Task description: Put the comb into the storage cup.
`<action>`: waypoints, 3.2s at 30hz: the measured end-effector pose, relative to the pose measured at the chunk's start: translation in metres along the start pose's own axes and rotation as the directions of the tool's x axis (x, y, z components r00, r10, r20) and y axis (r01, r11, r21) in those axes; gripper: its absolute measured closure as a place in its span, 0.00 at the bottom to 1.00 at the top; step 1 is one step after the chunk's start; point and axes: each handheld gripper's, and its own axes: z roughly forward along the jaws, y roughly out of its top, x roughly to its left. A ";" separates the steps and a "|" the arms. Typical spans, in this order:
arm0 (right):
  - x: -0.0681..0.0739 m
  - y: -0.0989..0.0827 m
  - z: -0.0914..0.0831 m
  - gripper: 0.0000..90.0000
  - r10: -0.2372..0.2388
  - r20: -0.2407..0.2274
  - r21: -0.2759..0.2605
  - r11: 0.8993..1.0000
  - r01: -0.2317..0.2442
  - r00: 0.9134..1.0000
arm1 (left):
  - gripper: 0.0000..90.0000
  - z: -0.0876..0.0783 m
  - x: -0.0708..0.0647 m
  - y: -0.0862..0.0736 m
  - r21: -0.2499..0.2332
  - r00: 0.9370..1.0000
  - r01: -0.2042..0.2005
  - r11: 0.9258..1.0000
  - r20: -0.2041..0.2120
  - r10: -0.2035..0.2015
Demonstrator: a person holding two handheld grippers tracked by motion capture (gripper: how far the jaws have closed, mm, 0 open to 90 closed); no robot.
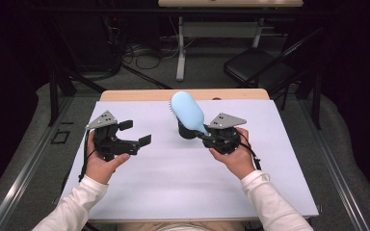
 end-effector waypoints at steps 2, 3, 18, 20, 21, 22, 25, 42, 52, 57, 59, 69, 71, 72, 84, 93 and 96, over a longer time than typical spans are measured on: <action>0.001 0.000 0.000 0.77 0.001 0.000 -0.002 1.000 -0.001 1.000 | 0.04 0.003 -0.001 0.001 0.005 1.000 -0.001 1.000 0.008 0.001; 0.002 0.000 0.001 0.77 0.000 -0.001 -0.004 1.000 0.000 1.000 | 0.04 0.005 -0.001 0.002 0.007 1.000 -0.004 1.000 0.009 0.004; 0.006 0.002 0.001 0.77 0.008 0.004 -0.027 1.000 -0.007 1.000 | 0.04 0.016 -0.001 0.021 0.005 0.999 0.021 1.000 0.032 -0.021; 0.007 0.002 0.002 0.77 0.003 0.007 -0.031 1.000 -0.003 1.000 | 0.04 0.017 -0.001 0.023 0.006 0.999 0.019 1.000 0.031 -0.020; 0.007 0.003 0.002 0.77 0.000 0.009 -0.033 0.999 0.000 1.000 | 0.04 0.018 -0.001 0.024 0.005 0.999 0.020 1.000 0.031 -0.020; 0.007 0.003 0.002 0.77 0.000 0.009 -0.033 0.999 0.001 1.000 | 0.04 0.018 0.000 0.025 0.005 0.999 0.019 1.000 0.031 -0.019; 0.008 0.003 0.003 0.77 -0.001 0.010 -0.031 1.000 0.002 1.000 | 0.04 0.020 0.000 0.028 0.000 0.999 0.029 1.000 0.034 -0.029; 0.012 0.002 0.004 0.77 -0.008 0.021 -0.054 0.999 0.009 1.000 | 0.04 0.027 0.002 0.042 -0.016 0.997 0.060 0.998 0.052 -0.059; 0.014 0.002 0.006 0.77 -0.006 0.018 -0.063 0.998 0.007 1.000 | 0.05 0.029 0.007 0.051 -0.013 0.995 0.085 0.996 0.049 -0.084; 0.015 0.002 0.007 0.77 -0.005 0.016 -0.065 0.998 0.006 1.000 | 0.05 0.031 0.008 0.054 -0.011 0.994 0.096 0.995 0.055 -0.095; 0.015 0.002 0.007 0.77 -0.004 0.016 -0.066 0.998 0.005 1.000 | 0.05 0.031 0.008 0.055 -0.009 0.993 0.104 0.995 0.060 -0.103; 0.017 0.002 0.008 0.77 -0.003 0.012 -0.073 0.997 0.004 1.000 | 0.05 0.034 0.007 0.060 -0.011 0.988 0.129 0.992 0.086 -0.128; 0.017 0.002 0.008 0.77 0.000 0.011 -0.074 0.997 0.001 1.000 | 0.05 0.035 0.006 0.062 -0.009 0.988 0.129 0.992 0.089 -0.127; 0.017 0.002 0.008 0.77 0.000 0.011 -0.077 0.997 0.000 1.000 | 0.05 0.036 0.006 0.062 -0.007 0.987 0.131 0.991 0.091 -0.130; 0.018 0.000 0.010 0.77 0.004 0.007 -0.079 0.997 -0.003 1.000 | 0.08 0.045 0.004 0.067 -0.016 0.984 0.149 0.989 0.101 -0.147; 0.019 0.001 0.009 0.77 0.002 0.004 -0.087 0.996 -0.002 1.000 | 0.12 0.050 0.005 0.069 -0.013 0.982 0.155 0.988 0.114 -0.153; 0.020 0.001 0.009 0.77 0.002 0.004 -0.087 0.996 -0.001 1.000 | 0.12 0.053 0.004 0.069 -0.006 0.980 0.158 0.987 0.121 -0.156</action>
